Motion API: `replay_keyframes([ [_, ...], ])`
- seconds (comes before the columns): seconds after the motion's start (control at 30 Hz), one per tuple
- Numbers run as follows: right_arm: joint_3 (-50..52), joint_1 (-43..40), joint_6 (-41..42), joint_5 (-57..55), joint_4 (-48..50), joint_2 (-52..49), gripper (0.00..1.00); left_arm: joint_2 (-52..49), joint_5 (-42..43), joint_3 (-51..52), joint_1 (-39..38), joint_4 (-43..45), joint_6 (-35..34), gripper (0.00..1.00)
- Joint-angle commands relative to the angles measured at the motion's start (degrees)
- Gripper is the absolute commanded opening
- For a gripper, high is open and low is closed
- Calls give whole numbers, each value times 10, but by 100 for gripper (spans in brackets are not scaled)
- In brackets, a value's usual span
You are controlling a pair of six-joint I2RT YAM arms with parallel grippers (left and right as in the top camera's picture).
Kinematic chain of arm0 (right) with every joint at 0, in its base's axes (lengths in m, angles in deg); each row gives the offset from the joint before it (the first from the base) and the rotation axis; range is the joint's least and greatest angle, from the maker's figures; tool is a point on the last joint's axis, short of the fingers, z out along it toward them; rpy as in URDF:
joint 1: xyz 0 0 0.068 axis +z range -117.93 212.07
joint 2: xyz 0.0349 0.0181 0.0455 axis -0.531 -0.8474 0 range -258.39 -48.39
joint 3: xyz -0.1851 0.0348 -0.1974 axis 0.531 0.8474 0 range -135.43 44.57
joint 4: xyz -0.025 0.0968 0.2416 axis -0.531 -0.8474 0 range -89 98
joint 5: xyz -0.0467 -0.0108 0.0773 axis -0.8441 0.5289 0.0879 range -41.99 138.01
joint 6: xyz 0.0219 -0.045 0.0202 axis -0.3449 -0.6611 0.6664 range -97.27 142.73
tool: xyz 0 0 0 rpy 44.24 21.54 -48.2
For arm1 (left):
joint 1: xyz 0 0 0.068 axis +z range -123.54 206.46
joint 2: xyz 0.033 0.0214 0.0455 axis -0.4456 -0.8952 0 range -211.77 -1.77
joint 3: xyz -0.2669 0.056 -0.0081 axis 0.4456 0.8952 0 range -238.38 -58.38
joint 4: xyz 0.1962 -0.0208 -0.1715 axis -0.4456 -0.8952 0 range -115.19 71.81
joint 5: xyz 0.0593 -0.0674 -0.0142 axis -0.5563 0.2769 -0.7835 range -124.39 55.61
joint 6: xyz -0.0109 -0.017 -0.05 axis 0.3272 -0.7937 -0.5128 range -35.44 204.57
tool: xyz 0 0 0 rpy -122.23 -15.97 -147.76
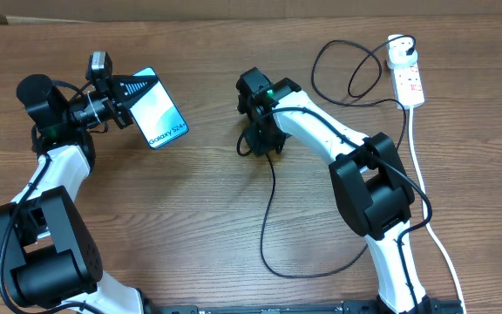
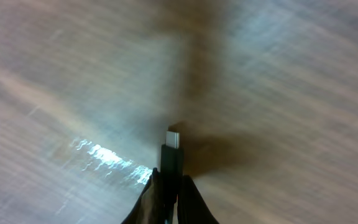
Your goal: Plug charger to phone and switch on socket
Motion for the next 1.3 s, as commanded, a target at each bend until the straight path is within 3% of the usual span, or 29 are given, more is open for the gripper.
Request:
replay_keyframes([
  [0.0, -33, -5, 8, 99, -18, 49, 4, 8, 16, -9, 0, 4, 9, 4],
  [0.3, -36, -8, 25, 348, -29, 181, 4, 8, 16, -9, 0, 4, 11, 4],
  [0.57, -36, -24, 42, 557, -42, 212, 4, 8, 15, -9, 0, 4, 11, 4],
  [0.83, -36, -31, 33, 593, -104, 212, 4, 8, 8, -9, 0, 4, 11, 4],
  [1.1, -28, -10, 30, 656, -91, 203, 4, 8, -2, -9, 0, 4, 8, 4],
  [1.27, -26, 9, 75, 663, -56, 185, 4, 8, 4, -9, 0, 5, 0, 4],
])
